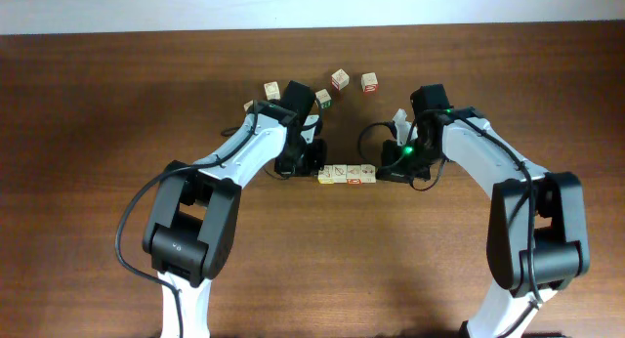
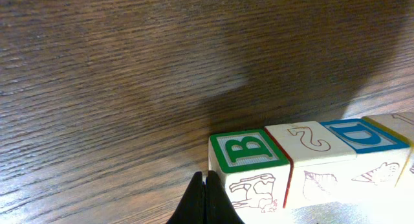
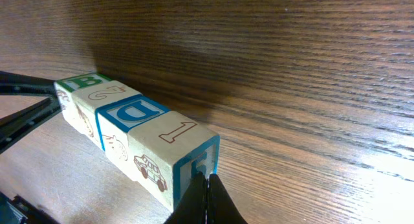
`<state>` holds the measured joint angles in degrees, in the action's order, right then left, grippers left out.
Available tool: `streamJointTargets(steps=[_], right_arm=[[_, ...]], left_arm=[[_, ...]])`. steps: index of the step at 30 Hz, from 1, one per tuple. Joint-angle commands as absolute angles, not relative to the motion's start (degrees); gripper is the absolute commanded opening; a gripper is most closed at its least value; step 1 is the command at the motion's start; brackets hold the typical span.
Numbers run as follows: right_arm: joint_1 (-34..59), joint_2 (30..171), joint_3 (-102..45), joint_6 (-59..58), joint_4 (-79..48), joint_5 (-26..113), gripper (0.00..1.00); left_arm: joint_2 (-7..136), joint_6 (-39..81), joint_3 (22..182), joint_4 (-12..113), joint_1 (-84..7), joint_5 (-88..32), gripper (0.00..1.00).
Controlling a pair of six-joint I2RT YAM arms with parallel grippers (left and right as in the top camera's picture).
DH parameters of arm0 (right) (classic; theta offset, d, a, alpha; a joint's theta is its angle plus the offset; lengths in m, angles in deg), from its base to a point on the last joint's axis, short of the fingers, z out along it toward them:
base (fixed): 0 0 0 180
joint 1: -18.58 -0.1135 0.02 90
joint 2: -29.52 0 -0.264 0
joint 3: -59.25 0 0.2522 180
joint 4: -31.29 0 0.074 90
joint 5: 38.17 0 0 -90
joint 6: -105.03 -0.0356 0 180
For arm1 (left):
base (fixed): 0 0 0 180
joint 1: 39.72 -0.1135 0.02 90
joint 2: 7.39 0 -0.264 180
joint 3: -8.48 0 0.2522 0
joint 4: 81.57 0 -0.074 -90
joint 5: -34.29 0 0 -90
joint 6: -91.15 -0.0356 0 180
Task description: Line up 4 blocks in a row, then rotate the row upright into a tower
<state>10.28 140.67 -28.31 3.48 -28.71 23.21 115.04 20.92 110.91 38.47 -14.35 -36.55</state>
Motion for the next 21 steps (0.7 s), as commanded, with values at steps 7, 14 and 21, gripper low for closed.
streamJointTargets(steps=[7,14,21], right_arm=[[1.91,139.1,-33.93,3.57,-29.21,19.01,0.04],[-0.56,139.1,-34.37,2.52,-29.12,19.01,0.04],[-1.91,139.1,-35.61,2.5,-29.19,17.66,0.04]], left_arm=[[115.87,21.49,110.38,38.82,-13.61,-33.27,0.0],[115.87,21.46,110.38,38.87,-13.61,-33.27,0.0],[115.87,21.46,110.38,38.87,-13.61,-33.27,0.0]])
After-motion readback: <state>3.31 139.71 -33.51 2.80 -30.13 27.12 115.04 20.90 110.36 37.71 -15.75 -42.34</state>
